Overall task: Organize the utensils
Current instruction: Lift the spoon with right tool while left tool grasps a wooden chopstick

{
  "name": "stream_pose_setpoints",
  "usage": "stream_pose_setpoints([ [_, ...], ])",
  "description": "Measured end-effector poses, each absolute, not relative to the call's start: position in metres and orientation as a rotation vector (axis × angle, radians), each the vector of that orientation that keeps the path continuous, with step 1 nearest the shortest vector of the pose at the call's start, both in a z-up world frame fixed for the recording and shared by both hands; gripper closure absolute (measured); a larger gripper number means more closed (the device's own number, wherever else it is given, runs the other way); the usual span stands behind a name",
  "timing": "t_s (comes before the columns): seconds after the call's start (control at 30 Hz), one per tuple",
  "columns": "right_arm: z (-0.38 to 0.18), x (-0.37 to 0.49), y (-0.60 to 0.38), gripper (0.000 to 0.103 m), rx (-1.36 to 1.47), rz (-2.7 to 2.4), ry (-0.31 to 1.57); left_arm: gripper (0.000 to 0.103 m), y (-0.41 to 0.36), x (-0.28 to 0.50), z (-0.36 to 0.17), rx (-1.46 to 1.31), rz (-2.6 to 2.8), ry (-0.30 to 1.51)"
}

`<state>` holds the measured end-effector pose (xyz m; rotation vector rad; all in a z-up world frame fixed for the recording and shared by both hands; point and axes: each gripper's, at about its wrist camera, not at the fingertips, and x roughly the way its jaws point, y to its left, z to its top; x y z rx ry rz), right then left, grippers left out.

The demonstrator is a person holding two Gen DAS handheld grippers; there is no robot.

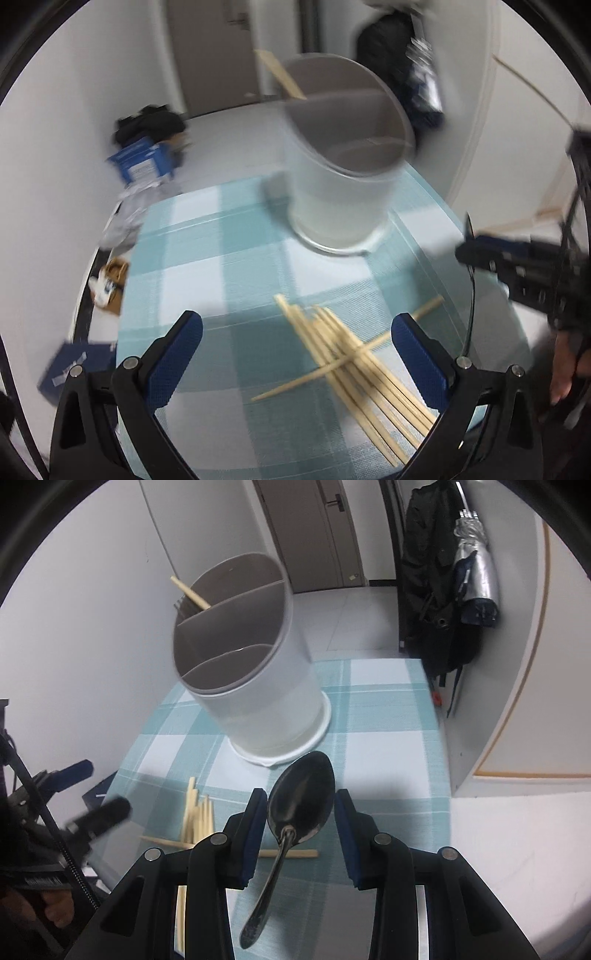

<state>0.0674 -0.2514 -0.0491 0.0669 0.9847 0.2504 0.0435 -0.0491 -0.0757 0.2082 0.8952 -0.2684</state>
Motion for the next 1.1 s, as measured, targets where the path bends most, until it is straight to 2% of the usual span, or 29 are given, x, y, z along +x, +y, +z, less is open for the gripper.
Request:
stream_pose_setpoints([
  [0.37,-0.051,0.056,-0.311,0.067,0.258,0.191,1.016,0.003,-0.127,0.061,-0.105,0.437,-0.478,1.015],
  [0.57,-0.055,0.052,-0.327,0.067,0.295,0.171,1.025,0.014,-0.148,0.067,-0.118,0.503,-0.522,1.025],
  [0.7,-0.059,0.052,-0.337,0.067,0.303,0.133,1.033,0.040,-0.154,0.071,-0.132,0.511,-0.574,1.081],
  [0.87,-0.060,0.051,-0.340,0.067,0.320,0.139,1.038,0.054,-0.154,0.075,-0.129,0.446,-0.627,1.118],
  [1.0,-0.058,0.051,-0.342,0.067,0.326,0.140,1.028,0.075,-0.160,0.071,-0.126,0.460,-0.685,1.132],
  [1.1,-0.059,0.052,-0.346,0.067,0.346,0.133,1.024,0.084,-0.164,0.072,-0.126,0.439,-0.701,1.163],
])
